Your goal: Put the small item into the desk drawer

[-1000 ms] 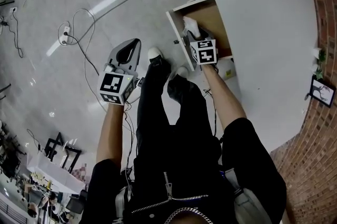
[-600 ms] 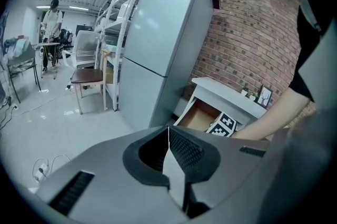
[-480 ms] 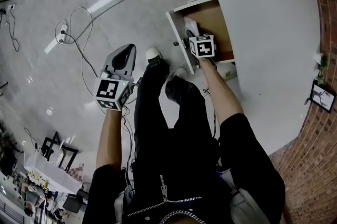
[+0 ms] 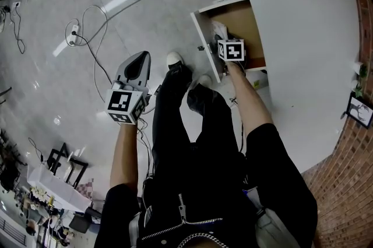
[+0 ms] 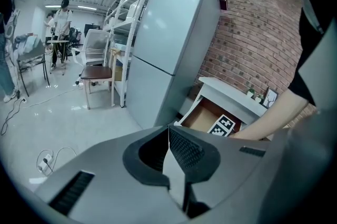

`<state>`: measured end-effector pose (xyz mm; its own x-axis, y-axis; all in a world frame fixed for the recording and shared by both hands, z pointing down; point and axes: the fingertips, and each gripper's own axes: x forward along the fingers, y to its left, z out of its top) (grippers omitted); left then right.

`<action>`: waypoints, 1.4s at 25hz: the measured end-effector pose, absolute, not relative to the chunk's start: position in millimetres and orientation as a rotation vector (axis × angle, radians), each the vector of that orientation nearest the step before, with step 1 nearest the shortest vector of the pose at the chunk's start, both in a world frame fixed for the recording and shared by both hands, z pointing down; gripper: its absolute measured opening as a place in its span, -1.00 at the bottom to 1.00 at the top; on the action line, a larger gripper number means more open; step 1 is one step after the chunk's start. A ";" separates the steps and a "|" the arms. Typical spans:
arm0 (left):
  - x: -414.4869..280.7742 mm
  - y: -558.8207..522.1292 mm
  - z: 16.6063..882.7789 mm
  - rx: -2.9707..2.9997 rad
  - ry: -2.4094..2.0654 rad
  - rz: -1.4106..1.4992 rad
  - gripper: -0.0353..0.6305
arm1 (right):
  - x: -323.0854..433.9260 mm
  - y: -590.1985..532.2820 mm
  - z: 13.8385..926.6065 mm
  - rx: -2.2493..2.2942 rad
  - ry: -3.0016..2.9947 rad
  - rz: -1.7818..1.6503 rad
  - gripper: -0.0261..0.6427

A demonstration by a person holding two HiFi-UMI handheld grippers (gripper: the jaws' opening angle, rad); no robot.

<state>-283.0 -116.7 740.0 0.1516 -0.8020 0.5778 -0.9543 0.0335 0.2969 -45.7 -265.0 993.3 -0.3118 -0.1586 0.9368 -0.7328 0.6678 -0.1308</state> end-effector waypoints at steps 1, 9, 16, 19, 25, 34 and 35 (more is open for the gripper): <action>-282.9 -115.5 740.1 1.792 -1.679 0.301 -0.83 | -43.9 -264.6 993.4 0.715 -1.823 0.699 -0.32; -280.6 -111.0 728.6 1.771 -1.672 0.274 -0.83 | -50.2 -258.9 966.0 0.734 -1.866 0.699 -0.36; -274.8 -110.0 693.4 1.774 -1.675 0.249 -0.83 | -48.3 -245.5 916.9 0.757 -1.927 0.692 -0.77; -270.7 -109.7 675.2 1.787 -1.678 0.247 -0.83 | -48.8 -237.0 888.7 0.750 -1.969 0.672 -0.87; -257.6 -110.0 632.5 1.823 -1.690 0.235 -0.83 | -50.5 -222.0 821.3 0.736 -2.055 0.624 -0.90; -233.2 -130.1 575.5 1.919 -1.713 0.217 -0.83 | -47.3 -217.8 705.8 0.779 -2.244 0.566 -0.90; -230.1 -135.1 567.2 1.939 -1.716 0.211 -0.83 | -49.0 -220.7 690.7 0.780 -2.274 0.538 -0.91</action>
<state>-230.1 -135.1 567.2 0.1780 -0.8731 0.4539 -0.9570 -0.0461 0.2865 -49.0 -220.7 690.7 -0.6008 -0.3828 0.7018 -0.6568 0.7369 -0.1603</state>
